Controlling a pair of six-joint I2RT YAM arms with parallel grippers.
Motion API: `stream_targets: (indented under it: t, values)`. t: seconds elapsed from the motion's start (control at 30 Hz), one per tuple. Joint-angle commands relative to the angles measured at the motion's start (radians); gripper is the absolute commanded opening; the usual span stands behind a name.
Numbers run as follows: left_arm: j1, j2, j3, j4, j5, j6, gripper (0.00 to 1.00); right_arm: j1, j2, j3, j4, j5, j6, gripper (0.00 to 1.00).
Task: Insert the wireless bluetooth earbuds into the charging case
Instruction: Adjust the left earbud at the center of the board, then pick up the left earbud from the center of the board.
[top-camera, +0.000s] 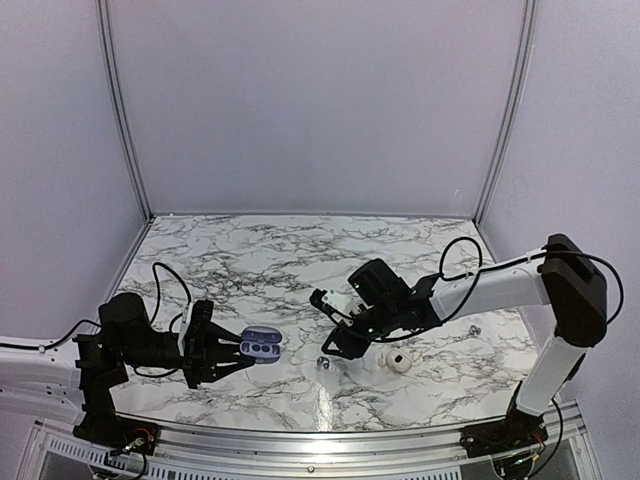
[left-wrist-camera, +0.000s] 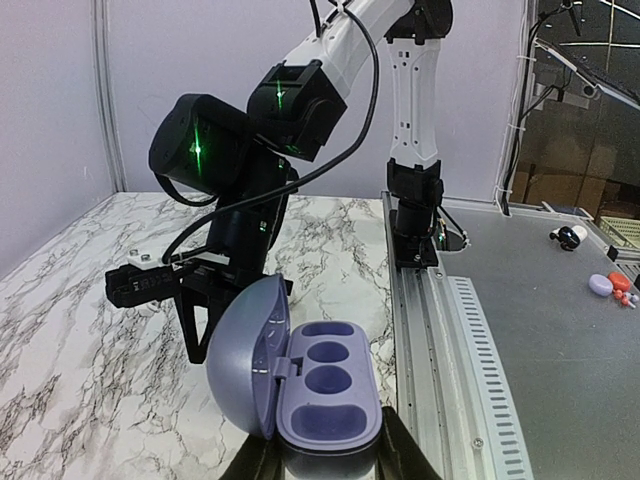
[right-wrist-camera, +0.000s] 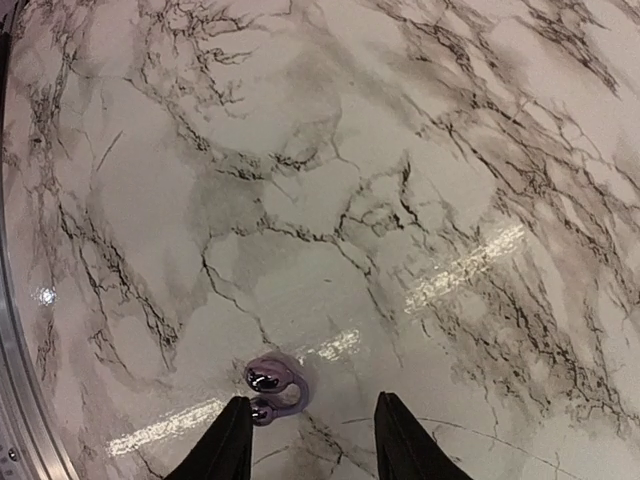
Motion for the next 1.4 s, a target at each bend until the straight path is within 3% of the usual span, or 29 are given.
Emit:
stream_targets:
  t: [0.0,0.4,0.57,1.07,1.37]
  values:
    - [-0.004,-0.008,0.015,0.002,-0.003,0.001,0.05,-0.004,0.037,-0.003,-0.013,0.047,0.024,0.42]
    - [-0.004,-0.011,0.011,0.002,-0.005,0.002,0.05,0.011,0.087,-0.017,0.002,0.021,0.009,0.38]
    - [-0.004,-0.009,0.011,0.001,-0.005,0.004,0.05,0.037,0.107,-0.012,-0.008,0.05,0.007,0.32]
    - [-0.004,-0.005,0.008,0.002,0.002,0.004,0.05,0.132,0.196,0.063,-0.092,0.164,0.019,0.28]
    - [-0.004,-0.007,0.007,0.002,0.004,0.005,0.05,0.137,0.226,0.044,-0.067,0.16,0.031,0.13]
